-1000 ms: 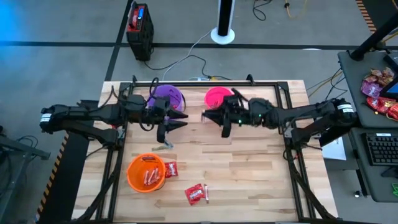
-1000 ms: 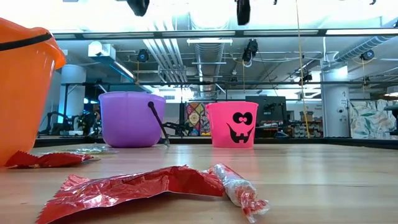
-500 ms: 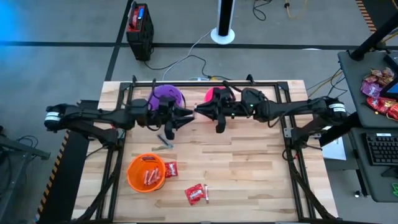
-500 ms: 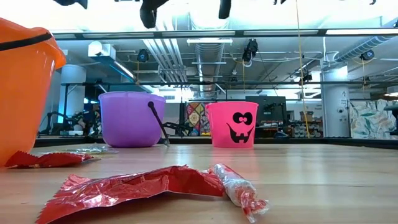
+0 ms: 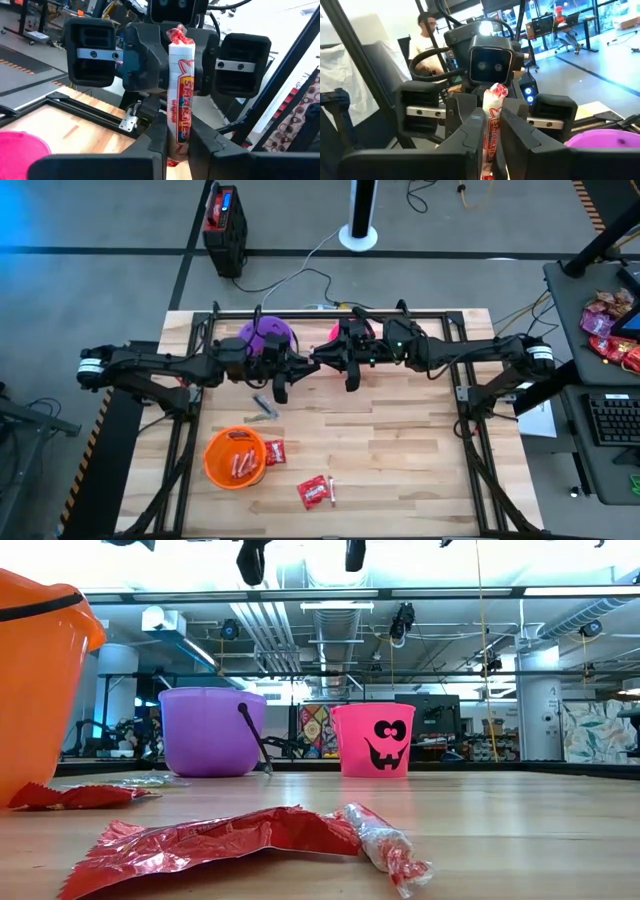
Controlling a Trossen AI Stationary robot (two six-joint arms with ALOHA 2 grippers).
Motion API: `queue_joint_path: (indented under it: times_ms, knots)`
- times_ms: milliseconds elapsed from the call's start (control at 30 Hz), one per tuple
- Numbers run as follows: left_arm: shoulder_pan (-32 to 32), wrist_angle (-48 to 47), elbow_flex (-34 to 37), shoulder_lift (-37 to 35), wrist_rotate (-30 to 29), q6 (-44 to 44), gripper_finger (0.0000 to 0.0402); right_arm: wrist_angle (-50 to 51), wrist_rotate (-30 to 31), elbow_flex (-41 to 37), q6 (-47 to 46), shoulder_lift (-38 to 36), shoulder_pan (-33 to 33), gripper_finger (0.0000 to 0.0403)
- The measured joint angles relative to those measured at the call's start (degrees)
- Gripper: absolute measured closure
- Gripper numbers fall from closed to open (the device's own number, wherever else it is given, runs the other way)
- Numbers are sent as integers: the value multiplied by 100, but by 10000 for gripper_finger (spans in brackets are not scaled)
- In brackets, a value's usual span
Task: Sort candy by brand, put in halloween buckets
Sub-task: Put the white candy into the orange bucket
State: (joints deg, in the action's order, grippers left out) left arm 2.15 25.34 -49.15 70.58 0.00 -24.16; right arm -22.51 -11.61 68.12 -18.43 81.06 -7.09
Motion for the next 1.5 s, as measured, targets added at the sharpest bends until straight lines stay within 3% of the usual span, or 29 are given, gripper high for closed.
queue_joint_path:
  times_ms: [267, 400, 467, 600, 733, 800, 967, 1067, 1500]
  knots:
    - [1, -359, 2, -111, 1, -258, 377, 389, -24, 0, -544, 0, -114, 310]
    - [-5, -1380, -130, -392, 143, -412, 377, 768, -51, -2, -819, 0, -224, 279]
    - [-16, -2683, -468, -593, 342, -477, 377, 1023, -40, 1, -859, 0, -260, 263]
    - [-183, -6282, -1729, -762, 687, -822, 377, 1921, -34, 186, -783, -2, -310, 240]
    - [-835, -9489, -2984, -597, 866, -1723, 377, 2513, -31, 245, -612, -4, -308, 228]
    - [-1328, -10375, -3280, -459, 940, -2111, 377, 2598, -31, 245, -593, -4, -308, 227]
    - [-2552, -10385, -3387, -152, 1117, -2558, 377, 2591, -27, 240, -599, 4, -308, 231]
    - [-2972, -10375, -3229, 160, 999, -2591, 377, 2601, 51, 236, -599, 7, -304, 231]
    - [-3388, -9947, -2022, 638, 1105, -2684, 352, 2698, 115, 232, -793, 9, -214, 227]
